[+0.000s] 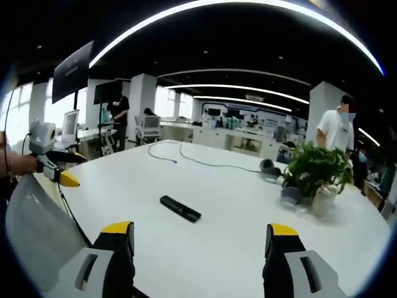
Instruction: Press the specified remote control buttons in sequence, fully releasing each button before pressing the next.
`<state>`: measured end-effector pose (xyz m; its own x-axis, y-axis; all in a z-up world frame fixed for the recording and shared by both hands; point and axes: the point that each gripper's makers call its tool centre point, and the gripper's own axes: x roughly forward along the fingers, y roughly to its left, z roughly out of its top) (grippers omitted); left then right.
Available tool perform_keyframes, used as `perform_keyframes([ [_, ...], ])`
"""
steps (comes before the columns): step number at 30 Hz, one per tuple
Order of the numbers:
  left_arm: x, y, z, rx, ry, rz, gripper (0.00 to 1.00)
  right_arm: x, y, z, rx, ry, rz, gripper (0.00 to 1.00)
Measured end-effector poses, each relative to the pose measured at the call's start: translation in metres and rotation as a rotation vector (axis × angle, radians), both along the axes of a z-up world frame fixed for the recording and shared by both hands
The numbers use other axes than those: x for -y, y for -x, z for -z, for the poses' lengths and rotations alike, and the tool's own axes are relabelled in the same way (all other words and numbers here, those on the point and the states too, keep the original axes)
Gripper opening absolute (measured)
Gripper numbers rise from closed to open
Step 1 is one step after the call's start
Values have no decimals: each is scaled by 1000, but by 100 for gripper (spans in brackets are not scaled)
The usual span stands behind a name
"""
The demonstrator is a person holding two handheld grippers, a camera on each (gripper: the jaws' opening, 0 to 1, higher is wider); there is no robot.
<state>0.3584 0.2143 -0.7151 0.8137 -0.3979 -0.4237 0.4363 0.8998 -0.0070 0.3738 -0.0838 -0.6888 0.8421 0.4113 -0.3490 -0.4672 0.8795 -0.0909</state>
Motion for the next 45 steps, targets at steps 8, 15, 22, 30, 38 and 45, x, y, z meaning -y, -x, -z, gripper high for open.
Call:
perform_keyframes([
  [8,14,4,18,-127,-54,83,100,-2,-1,6,-30,3,-12,83],
  [15,28,-11,32,-193,-142,217,100,-4,-1,8,-40,10,-21,81],
  [22,41,-38,47,-231,-210,332,99,2,-3,9,-46,16,3,81],
  [30,58,-54,62,-308,-273,448,99,8,-5,13,-66,23,27,80],
  [38,70,-73,71,-344,-300,503,96,12,-4,16,-86,41,45,78],
  [45,79,-89,80,-360,-346,546,97,13,-3,20,-103,56,45,78],
])
